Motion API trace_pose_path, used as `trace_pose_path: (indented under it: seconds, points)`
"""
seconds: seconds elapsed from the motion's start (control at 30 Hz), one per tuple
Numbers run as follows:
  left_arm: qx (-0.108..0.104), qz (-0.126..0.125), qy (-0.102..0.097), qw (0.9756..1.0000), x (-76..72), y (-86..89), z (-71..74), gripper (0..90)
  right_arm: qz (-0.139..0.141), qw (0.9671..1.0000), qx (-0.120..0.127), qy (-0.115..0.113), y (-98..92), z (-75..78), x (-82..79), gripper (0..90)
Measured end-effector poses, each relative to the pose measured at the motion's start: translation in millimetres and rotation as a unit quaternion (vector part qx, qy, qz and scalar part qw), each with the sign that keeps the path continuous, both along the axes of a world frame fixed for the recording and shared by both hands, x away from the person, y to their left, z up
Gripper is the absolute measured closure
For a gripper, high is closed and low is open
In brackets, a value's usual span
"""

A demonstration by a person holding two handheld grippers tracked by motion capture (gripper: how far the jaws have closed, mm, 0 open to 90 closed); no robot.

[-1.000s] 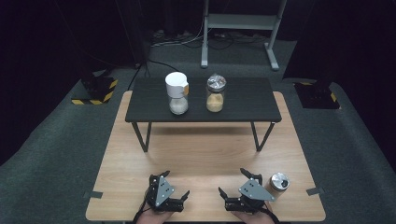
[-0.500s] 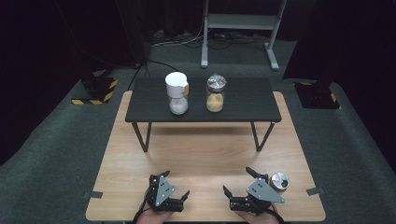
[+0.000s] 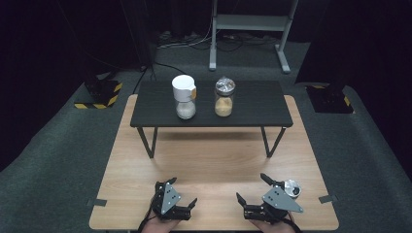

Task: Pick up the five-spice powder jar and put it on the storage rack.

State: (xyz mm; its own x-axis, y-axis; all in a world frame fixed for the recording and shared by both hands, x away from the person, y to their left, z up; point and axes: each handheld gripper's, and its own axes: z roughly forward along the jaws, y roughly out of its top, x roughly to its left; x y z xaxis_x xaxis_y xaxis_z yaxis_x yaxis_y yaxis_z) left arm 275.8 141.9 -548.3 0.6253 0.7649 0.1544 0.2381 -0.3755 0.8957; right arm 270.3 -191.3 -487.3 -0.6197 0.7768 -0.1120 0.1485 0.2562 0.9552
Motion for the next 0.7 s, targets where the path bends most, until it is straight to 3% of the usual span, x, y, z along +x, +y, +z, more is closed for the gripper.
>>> trace_pose_path:
  seconds: [0.7]
  points:
    - [-0.002, 0.001, 0.000, 1.0000, -0.1, 0.3, 0.0, 0.6, -0.024, 0.9997, 0.007, -0.006, -19.7, 9.7, -2.0, 0.0]
